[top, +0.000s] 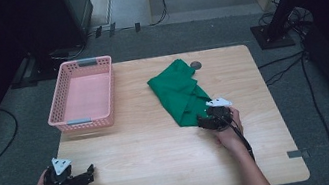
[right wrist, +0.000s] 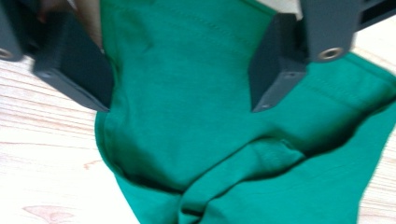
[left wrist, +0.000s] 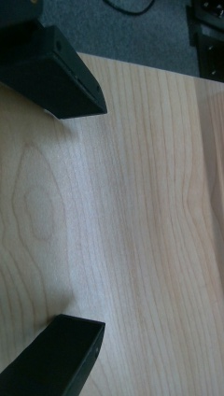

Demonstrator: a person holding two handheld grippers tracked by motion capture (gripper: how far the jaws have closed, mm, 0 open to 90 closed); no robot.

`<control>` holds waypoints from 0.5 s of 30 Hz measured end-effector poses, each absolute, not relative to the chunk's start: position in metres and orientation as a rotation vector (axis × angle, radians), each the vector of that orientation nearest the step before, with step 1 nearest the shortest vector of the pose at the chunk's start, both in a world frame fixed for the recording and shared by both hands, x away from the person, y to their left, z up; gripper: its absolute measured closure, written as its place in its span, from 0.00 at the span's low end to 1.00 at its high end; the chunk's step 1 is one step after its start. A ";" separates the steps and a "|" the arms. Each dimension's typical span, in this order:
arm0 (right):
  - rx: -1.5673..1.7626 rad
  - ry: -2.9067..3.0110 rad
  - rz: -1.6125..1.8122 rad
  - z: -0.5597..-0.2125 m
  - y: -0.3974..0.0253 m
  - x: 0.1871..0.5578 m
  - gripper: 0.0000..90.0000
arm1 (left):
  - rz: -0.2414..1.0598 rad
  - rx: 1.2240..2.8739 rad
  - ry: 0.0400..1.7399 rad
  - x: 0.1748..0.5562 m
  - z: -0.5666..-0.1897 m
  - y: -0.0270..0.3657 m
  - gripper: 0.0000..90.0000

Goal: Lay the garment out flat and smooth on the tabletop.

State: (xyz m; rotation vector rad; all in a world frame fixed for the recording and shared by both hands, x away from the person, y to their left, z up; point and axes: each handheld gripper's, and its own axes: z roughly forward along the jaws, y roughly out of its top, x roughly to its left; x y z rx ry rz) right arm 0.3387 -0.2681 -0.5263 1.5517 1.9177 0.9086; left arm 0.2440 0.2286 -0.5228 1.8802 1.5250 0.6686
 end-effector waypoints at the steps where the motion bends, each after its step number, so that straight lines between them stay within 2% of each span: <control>1: 1.545 1.919 0.919 -0.526 -0.267 0.337 0.37 | 0.658 1.870 1.519 0.244 -0.522 0.227 0.00; 2: 1.543 1.918 0.923 -0.526 -0.266 0.336 0.43 | 0.646 1.857 1.512 0.243 -0.520 0.225 0.00; 3: 1.537 1.914 0.933 -0.526 -0.263 0.332 0.52 | 0.596 1.826 1.490 0.242 -0.517 0.220 0.00; 9: 1.521 1.918 0.945 -0.526 -0.259 0.322 0.64 | 0.516 1.805 1.411 0.240 -0.505 0.196 0.00; 15: 1.507 1.933 0.963 -0.526 -0.257 0.311 0.82 | 0.494 1.827 1.351 0.241 -0.498 0.173 0.00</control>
